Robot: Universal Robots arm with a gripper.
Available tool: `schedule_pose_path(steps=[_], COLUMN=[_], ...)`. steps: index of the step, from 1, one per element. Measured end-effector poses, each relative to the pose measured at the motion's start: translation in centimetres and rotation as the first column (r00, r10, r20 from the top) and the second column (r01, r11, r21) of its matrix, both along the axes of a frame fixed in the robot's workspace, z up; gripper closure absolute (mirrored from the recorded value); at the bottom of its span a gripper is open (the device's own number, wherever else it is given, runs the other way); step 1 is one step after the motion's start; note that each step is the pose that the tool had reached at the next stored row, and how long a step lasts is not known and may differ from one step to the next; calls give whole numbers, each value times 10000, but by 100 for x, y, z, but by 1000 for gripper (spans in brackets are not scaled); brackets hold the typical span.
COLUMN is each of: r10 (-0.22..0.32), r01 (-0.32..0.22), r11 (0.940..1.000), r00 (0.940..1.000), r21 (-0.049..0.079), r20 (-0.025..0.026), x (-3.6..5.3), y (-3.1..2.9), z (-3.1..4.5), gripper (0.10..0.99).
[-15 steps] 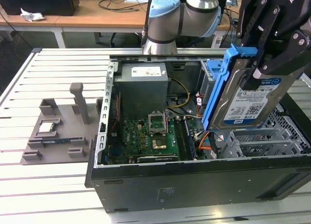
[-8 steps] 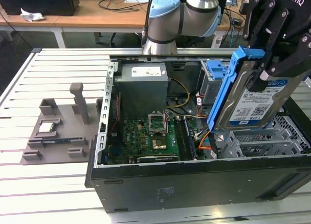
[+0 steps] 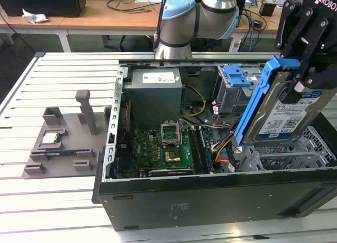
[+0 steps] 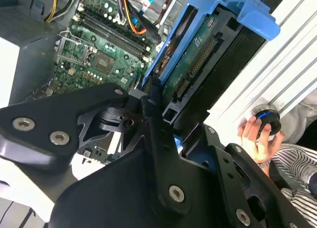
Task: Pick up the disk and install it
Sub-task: 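Pick up the disk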
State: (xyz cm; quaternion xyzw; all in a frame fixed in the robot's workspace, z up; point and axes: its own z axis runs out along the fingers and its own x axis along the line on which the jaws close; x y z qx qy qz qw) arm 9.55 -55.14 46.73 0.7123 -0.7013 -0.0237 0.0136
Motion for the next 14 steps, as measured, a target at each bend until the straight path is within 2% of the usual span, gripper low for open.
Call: schedule_pose_path(steps=[12,14], r10=[1,1], r01=[-1,-1], r11=[10000,10000], r00=[10000,10000], r21=[-4,-3], r20=[-56,-58], x=[405,440], y=[11,14], z=[-114,-120], gripper=[722,722])
